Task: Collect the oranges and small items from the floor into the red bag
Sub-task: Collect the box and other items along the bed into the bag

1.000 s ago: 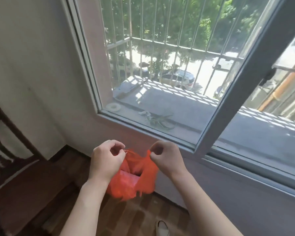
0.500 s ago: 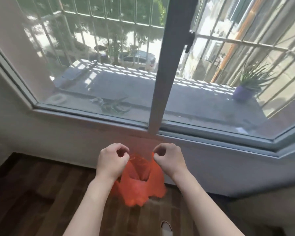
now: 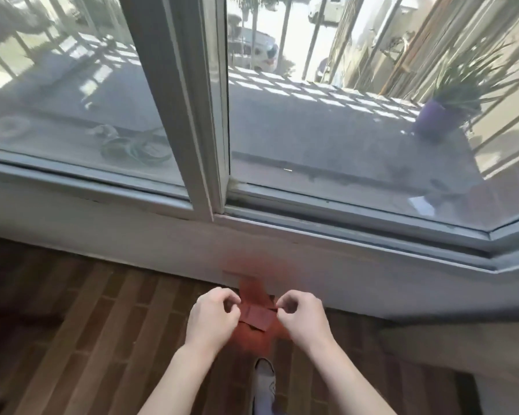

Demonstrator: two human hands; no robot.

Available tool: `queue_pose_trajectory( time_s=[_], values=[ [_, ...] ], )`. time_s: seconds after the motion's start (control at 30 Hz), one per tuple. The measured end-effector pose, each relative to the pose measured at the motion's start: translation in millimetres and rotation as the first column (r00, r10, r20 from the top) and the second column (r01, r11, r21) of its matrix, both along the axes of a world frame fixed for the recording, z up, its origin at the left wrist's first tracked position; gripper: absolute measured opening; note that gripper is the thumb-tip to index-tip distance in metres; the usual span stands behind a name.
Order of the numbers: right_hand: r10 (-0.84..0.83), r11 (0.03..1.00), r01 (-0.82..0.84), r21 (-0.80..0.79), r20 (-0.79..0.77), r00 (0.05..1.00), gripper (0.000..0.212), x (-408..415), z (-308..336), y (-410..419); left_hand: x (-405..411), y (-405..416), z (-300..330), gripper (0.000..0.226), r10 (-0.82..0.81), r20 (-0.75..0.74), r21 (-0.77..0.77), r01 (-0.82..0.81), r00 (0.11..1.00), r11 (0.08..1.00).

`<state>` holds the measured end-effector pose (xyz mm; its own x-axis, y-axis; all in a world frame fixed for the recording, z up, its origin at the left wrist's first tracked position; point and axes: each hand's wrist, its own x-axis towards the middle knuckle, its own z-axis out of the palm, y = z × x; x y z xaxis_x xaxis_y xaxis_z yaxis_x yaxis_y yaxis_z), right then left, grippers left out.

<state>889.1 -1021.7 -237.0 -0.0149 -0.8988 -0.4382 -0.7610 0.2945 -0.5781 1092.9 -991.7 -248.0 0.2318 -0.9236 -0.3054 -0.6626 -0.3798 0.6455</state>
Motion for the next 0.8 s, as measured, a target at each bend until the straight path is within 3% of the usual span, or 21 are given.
queue_pose_trajectory(
  time_s=[0.47,0.63,0.8],
  values=[
    [-0.138,0.978,0.115,0.174,0.123,0.983,0.027,-38.2,-199.5,-6.6,-44.0,-22.1,-172.8,0.018,0.000,0.058,0.130,-0.008,0.998,0.992],
    [-0.166,0.965,0.123,0.230,0.176,0.970,0.038,-33.3,-242.0,-19.5,-39.4,-27.3,-223.0,0.020,-0.018,0.048,0.139,0.011,0.999,0.990],
    [-0.163,0.958,0.107,0.265,0.199,0.966,0.036,-31.1,-264.1,-26.7,-35.4,-31.7,-253.1,0.024,0.027,0.000,0.134,-0.027,1.000,0.991]
  ],
)
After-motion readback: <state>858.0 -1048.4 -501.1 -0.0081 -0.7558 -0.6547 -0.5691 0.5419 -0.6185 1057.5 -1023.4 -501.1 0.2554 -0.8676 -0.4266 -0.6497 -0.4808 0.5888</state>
